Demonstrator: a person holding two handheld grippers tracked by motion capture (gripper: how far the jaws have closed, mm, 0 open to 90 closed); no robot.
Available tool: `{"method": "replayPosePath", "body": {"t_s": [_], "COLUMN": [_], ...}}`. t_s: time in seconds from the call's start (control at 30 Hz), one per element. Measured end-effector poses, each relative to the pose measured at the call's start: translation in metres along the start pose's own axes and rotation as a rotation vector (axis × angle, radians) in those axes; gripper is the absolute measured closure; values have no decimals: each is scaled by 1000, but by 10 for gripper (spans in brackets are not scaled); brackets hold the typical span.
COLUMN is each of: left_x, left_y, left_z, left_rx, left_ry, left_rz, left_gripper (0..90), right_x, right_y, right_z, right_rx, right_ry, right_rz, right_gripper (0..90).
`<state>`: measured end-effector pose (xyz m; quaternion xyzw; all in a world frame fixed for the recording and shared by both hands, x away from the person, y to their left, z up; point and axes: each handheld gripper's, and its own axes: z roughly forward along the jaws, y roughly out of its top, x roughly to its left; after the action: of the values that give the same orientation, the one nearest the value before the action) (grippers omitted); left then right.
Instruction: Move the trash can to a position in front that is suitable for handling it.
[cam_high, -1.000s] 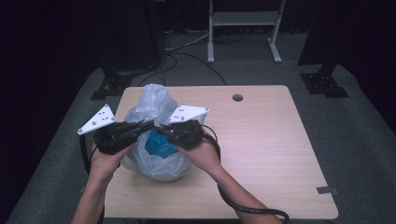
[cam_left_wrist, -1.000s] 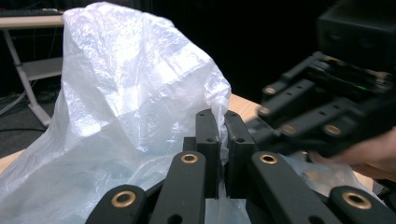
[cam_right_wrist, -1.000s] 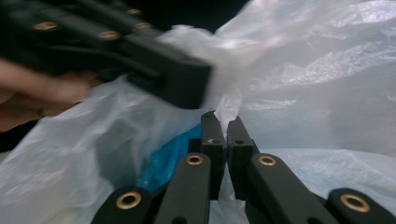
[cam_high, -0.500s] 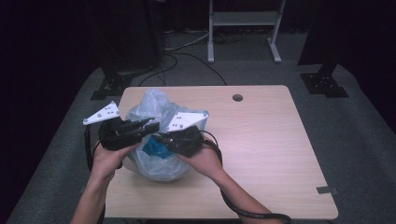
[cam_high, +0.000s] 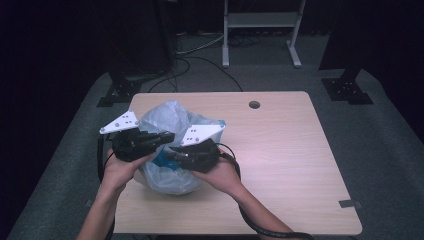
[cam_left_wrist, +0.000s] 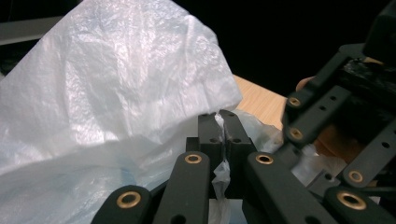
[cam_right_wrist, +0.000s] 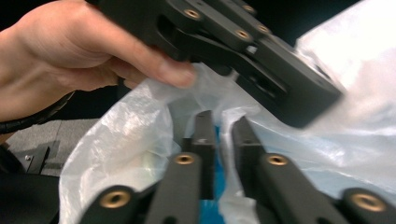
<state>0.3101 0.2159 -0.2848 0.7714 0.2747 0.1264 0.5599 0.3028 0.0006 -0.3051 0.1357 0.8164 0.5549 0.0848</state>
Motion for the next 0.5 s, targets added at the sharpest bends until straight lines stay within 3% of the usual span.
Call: {"method": "replayPosePath", "body": {"t_s": [0.07, 0.1, 0.17, 0.2, 0.37, 0.4, 0.43, 0.47, 0.5], "left_x": [2, 3, 3, 2, -3, -3, -3, 0, 2], "left_y": [-1, -1, -1, -1, 2, 3, 4, 3, 2], "left_z": [-3, -5, -6, -6, -2, -2, -2, -3, -3], "left_rx": [-26, -47, -54, -56, -53, -48, -47, -41, -40], "left_ry": [-8, -22, -27, -36, -42, -37, -37, -28, -26], "left_rz": [-12, -22, -23, -21, -8, -6, -7, -10, -20], "left_gripper": [893, 893, 893, 893, 892, 892, 892, 892, 891], "right_x": [-3, -7, -8, -12, -17, -16, -16, -16, -17], "right_y": [-2, -4, -5, -6, -7, -7, -7, -8, -9], "right_z": [-4, -8, -10, -13, -11, -8, -8, -9, -10], "right_rx": [-14, -29, -32, -43, -33, 3, 3, 26, 30], "right_ry": [-17, -41, -48, -69, -57, -82, -82, -114, -118], "right_rz": [20, 38, 46, 64, 98, 89, 89, 75, 75], "right_gripper": [678, 581, 568, 514, 511, 543, 543, 670, 723]}}
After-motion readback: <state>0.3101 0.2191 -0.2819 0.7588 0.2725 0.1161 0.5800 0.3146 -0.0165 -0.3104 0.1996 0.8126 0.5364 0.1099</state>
